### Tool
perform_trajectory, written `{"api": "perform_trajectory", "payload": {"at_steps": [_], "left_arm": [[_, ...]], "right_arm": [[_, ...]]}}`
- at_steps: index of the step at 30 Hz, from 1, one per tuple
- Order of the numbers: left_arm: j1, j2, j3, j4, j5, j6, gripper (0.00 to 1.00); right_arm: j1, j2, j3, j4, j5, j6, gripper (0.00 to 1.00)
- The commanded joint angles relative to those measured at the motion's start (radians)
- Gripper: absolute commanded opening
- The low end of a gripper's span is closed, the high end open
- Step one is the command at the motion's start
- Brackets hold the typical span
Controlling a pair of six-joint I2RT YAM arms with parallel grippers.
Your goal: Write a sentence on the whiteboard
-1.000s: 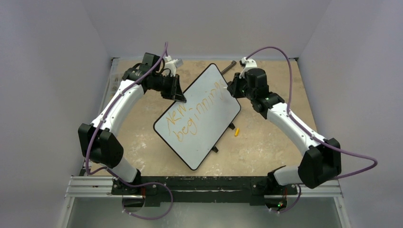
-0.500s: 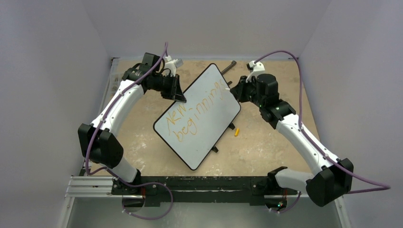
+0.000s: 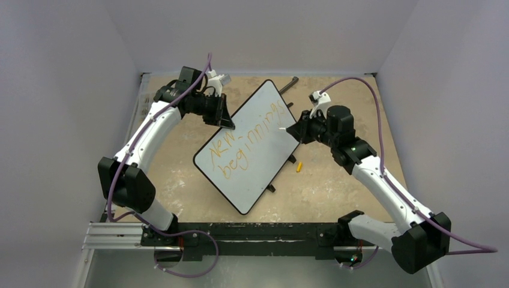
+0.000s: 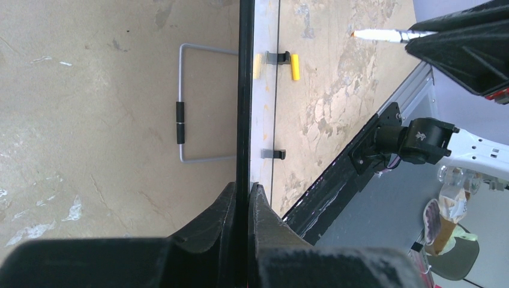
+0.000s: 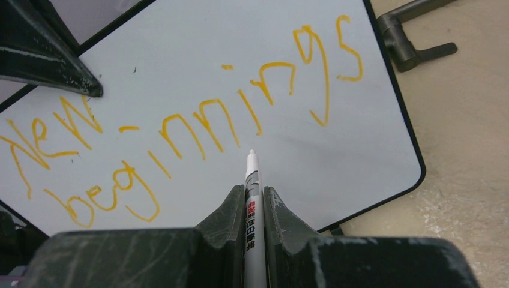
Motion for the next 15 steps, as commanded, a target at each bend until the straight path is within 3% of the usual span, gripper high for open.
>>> {"api": "perform_trajectory", "payload": {"at_steps": [1, 6, 15], "left_arm": [[0.010, -0.042, 0.000, 0.029, -0.120, 0.044, 0.00], [0.009, -0.043, -0.002, 0.030, -0.125, 0.042, 0.00], [0.009, -0.039, -0.003, 0.023, -0.156, 0.041, 0.00]], "right_arm": [[0.010, -0.037, -0.037, 0.057, -0.119, 0.004, 0.00], [0.061, -0.059, -0.082, 0.073, -0.168, -0.007, 0.00], [0.282, -0.071, -0.131, 0.088, -0.061, -0.057, 0.00]]}}
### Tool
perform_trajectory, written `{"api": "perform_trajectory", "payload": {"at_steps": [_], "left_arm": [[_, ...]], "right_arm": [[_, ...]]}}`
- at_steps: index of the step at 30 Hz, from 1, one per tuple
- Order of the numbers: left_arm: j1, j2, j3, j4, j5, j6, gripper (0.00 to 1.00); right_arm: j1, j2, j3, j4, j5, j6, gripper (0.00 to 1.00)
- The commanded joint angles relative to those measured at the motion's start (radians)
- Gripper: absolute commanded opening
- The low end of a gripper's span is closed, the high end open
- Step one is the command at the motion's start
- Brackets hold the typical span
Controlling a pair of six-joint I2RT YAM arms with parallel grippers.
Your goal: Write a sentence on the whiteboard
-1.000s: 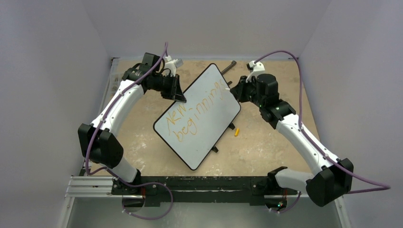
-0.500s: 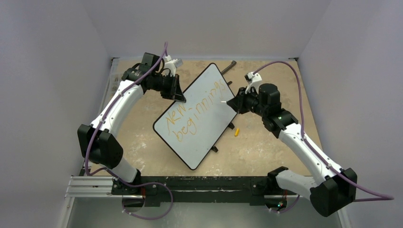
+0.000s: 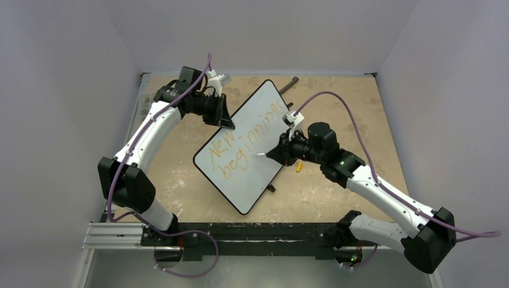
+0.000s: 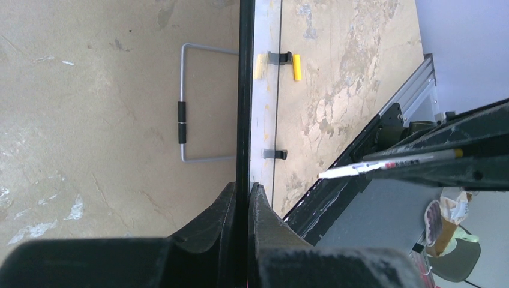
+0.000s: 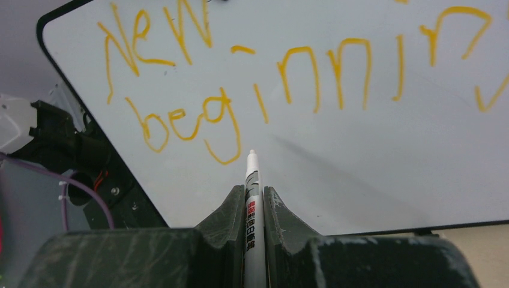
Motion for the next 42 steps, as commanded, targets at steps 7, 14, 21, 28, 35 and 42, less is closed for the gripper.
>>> {"api": "perform_trajectory", "payload": {"at_steps": [7, 14, 21, 28, 35, 42], "left_arm": [[0.014, -0.012, 0.005, 0.009, -0.148, 0.035, 0.00], [0.027, 0.005, 0.004, 0.001, -0.188, 0.020, 0.00], [0.031, 0.015, 0.004, -0.003, -0.196, 0.018, 0.00], [0.032, 0.018, 0.005, -0.002, -0.199, 0.018, 0.00], [0.031, 0.020, 0.004, -0.002, -0.199, 0.018, 0.00], [0.031, 0.023, 0.005, -0.003, -0.196, 0.019, 0.00]], "right_arm": [[0.151, -0.028, -0.070, 0.092, 0.052, -0.044, 0.00], [0.256, 0.006, -0.105, 0.152, 0.120, -0.029, 0.00], [0.366, 0.022, -0.158, 0.235, 0.158, -0.009, 0.00], [0.440, 0.064, -0.173, 0.252, 0.179, -0.022, 0.00], [0.474, 0.110, -0.170, 0.264, 0.203, -0.023, 0.00], [0.484, 0.151, -0.163, 0.242, 0.266, -0.038, 0.00]]}}
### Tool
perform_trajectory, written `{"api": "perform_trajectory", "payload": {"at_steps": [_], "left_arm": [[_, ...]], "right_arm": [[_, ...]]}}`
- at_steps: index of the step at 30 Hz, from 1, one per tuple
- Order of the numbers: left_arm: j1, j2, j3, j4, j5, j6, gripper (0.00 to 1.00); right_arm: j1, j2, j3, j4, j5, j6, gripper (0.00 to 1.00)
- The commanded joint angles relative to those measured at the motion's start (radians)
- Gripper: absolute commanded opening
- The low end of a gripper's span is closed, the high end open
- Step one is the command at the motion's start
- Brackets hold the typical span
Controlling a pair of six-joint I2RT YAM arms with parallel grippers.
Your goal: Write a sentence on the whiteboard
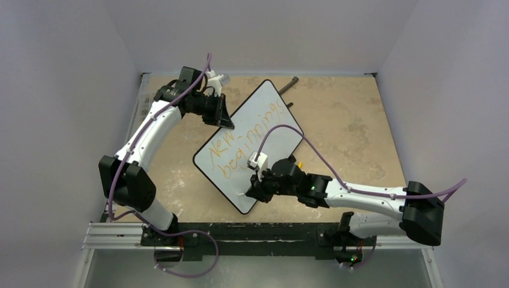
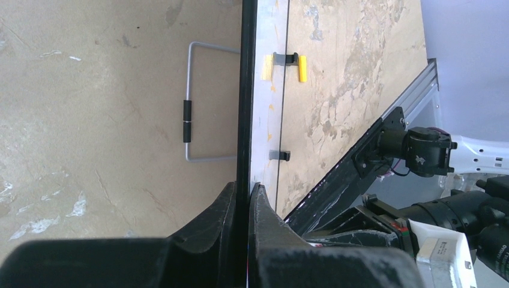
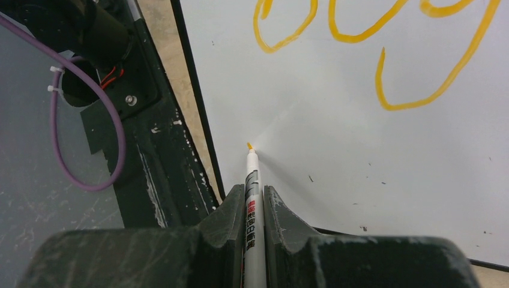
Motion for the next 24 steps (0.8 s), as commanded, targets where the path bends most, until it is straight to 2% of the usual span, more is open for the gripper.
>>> {"api": "perform_trajectory", "payload": {"at_steps": [1, 15, 21, 24], "left_arm": [[0.023, 0.011, 0.005, 0.001, -0.182, 0.026, 0.00], [0.023, 0.013, 0.005, 0.000, -0.181, 0.025, 0.00], [0.023, 0.011, 0.005, 0.000, -0.182, 0.026, 0.00], [0.023, 0.010, 0.005, -0.001, -0.184, 0.026, 0.00]], "right_arm": [[0.007, 0.011, 0.010, 0.025, 0.068, -0.018, 0.00], [0.006, 0.004, 0.023, -0.025, 0.289, 0.011, 0.00], [0.006, -0.015, 0.025, -0.036, 0.343, 0.029, 0.00], [0.006, -0.043, 0.026, -0.039, 0.323, 0.024, 0.00]]}}
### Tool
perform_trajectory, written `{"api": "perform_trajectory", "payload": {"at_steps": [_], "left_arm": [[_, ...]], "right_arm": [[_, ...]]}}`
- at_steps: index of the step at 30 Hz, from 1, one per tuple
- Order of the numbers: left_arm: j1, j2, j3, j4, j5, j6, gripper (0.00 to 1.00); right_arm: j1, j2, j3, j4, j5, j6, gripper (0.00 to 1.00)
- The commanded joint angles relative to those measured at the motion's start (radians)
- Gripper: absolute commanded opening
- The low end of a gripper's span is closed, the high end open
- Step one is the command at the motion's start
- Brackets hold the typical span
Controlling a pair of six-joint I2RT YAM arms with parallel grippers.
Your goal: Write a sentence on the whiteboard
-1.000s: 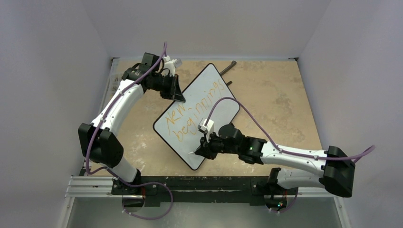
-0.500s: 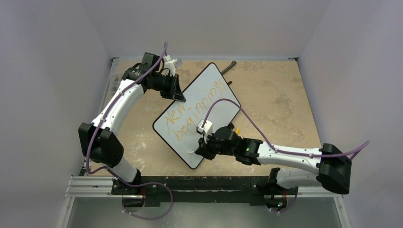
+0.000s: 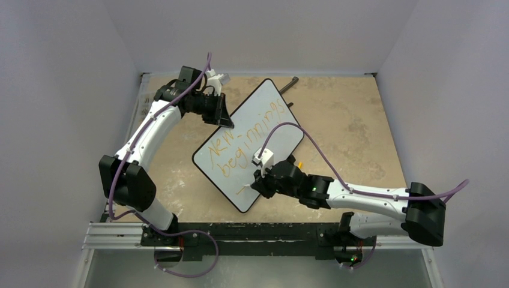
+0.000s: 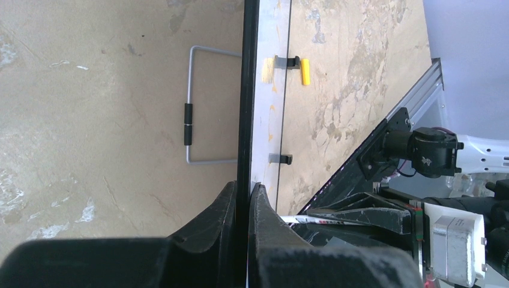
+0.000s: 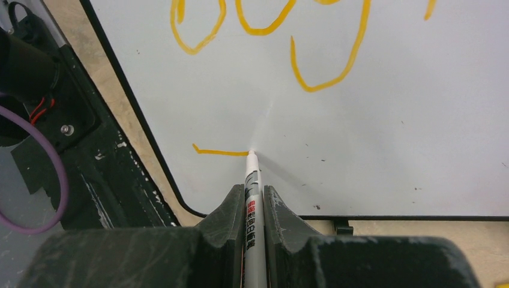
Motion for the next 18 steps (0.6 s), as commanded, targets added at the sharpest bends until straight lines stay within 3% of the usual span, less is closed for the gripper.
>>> {"api": "perform_trajectory", "payload": {"at_steps": [1, 10, 18], "left_arm": [[0.019, 0.006, 0.005, -0.016, -0.185, 0.007, 0.00], [0.019, 0.005, 0.004, -0.016, -0.189, 0.008, 0.00], [0.019, 0.003, 0.004, -0.016, -0.189, 0.008, 0.00]], "right_arm": [[-0.007, -0.040, 0.024, 0.008, 0.071, -0.006, 0.00], [-0.007, -0.150, -0.021, 0.100, -0.062, -0.012, 0.00], [-0.007, -0.036, 0.041, 0.115, -0.043, -0.006, 0.00]]}}
